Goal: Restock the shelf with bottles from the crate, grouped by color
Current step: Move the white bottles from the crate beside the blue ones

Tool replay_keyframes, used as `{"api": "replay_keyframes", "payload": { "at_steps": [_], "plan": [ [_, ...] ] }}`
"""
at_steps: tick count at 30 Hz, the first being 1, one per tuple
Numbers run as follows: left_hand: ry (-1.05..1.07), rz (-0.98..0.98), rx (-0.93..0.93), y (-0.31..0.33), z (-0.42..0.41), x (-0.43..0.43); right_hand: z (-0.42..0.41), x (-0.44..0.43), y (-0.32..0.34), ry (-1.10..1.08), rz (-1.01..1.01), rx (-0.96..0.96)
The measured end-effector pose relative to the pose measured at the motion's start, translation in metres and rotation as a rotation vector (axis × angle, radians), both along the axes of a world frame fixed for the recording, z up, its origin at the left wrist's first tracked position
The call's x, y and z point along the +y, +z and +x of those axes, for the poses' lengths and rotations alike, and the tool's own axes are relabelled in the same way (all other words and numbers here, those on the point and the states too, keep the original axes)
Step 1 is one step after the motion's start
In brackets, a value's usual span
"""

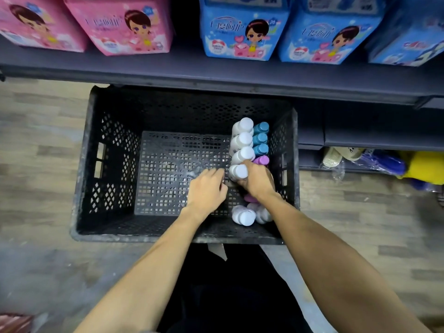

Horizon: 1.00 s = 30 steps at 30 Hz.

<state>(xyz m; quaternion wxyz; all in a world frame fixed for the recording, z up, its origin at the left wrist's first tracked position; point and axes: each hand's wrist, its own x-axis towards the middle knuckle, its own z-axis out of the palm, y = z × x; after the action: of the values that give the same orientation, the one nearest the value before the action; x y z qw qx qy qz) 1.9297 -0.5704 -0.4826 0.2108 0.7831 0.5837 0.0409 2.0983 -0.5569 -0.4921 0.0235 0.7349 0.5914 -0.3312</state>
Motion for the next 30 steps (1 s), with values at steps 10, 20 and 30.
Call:
{"api": "replay_keyframes", "payload": {
  "at_steps": [10,20,30],
  "plan": [
    [0.077,-0.01,-0.047,0.007,-0.006,0.016,0.003,0.002,0.016,0.048,0.088,0.048],
    [0.049,0.118,-0.002,0.046,-0.026,0.049,-0.013,0.06,0.09,0.124,0.205,0.153],
    [0.157,0.264,0.022,0.122,-0.044,0.101,-0.017,0.102,0.184,0.236,0.424,0.215]
  ]
}}
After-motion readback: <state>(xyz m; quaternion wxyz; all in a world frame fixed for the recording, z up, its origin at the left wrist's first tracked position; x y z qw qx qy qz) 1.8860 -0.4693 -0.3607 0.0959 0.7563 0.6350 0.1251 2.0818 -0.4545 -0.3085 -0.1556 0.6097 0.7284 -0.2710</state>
